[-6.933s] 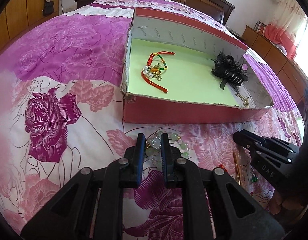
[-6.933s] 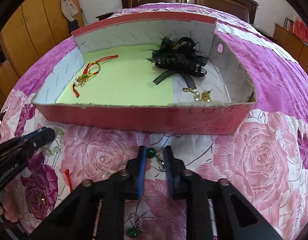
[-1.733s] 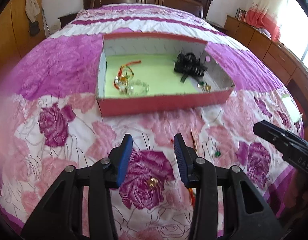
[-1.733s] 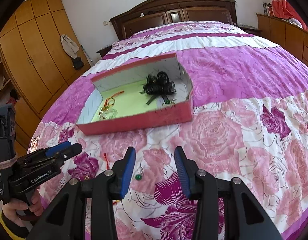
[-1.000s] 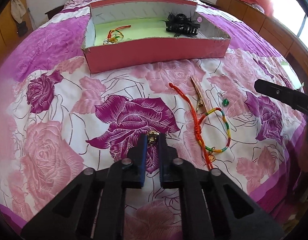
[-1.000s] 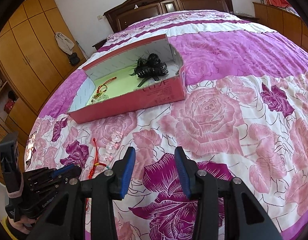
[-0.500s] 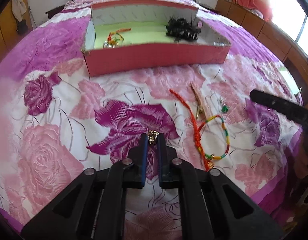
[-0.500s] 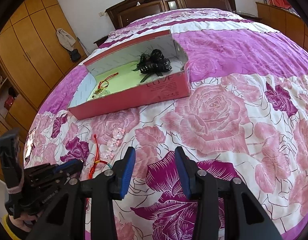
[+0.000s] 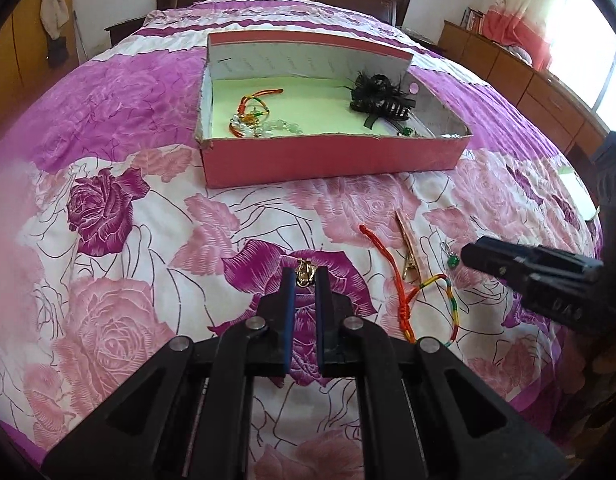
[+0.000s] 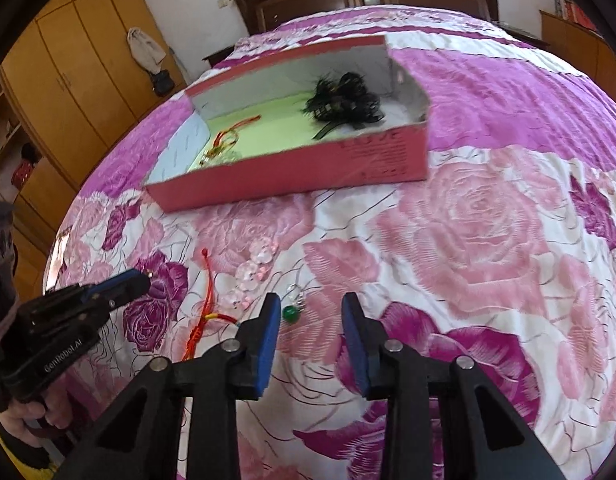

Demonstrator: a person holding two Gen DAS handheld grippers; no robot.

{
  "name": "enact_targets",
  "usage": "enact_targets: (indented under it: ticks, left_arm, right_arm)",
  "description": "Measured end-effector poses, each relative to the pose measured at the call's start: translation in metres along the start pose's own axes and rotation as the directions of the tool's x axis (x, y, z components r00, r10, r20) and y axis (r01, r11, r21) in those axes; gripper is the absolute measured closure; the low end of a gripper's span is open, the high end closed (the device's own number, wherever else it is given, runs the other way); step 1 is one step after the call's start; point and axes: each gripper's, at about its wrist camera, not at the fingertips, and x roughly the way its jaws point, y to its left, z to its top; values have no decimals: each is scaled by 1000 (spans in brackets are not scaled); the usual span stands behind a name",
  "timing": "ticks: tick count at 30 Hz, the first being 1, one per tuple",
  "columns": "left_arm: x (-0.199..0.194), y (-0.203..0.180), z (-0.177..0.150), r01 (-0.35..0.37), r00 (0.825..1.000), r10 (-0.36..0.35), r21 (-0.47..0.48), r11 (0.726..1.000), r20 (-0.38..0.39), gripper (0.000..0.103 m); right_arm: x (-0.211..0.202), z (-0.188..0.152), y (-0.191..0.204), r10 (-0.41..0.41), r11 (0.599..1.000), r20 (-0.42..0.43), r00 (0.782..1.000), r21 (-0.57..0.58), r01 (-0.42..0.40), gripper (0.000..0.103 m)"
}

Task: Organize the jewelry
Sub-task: 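Grasp a small gold charm with the left tool while the right tool grasps another green-bead earring, then carry the gold charm in the left tool into the box while the right tool carries the earring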

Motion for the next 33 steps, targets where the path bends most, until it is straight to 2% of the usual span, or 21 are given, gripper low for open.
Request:
enact_targets:
  ticks: [5, 9, 18, 26, 33]
  left_arm:
    - [1, 3, -1, 11, 1000, -11, -14, 1000, 0, 103]
    - [2, 3, -2, 16, 1000, -16, -17, 1000, -1, 103]
    - [-4, 1, 0, 5, 1000, -5, -9, 1000, 14, 103]
    - [-16, -2, 8, -12, 998, 13, -16, 1000, 66, 103]
    - [-24, -9, 19, -21, 992, 22, -16, 1000, 121, 103]
  right_arm:
    - [14, -2, 11, -3, 999, -32, 999, -40, 1, 79]
    - [23, -5, 15, -13, 998, -54, 998, -61, 10, 91]
    - [16, -6, 12, 20, 999, -15, 1000, -46, -20, 92]
    - [-8, 0, 9, 57, 998, 74, 996, -36, -55, 92]
    - [-27, 5, 8, 89, 995, 157, 983, -45, -83, 92]
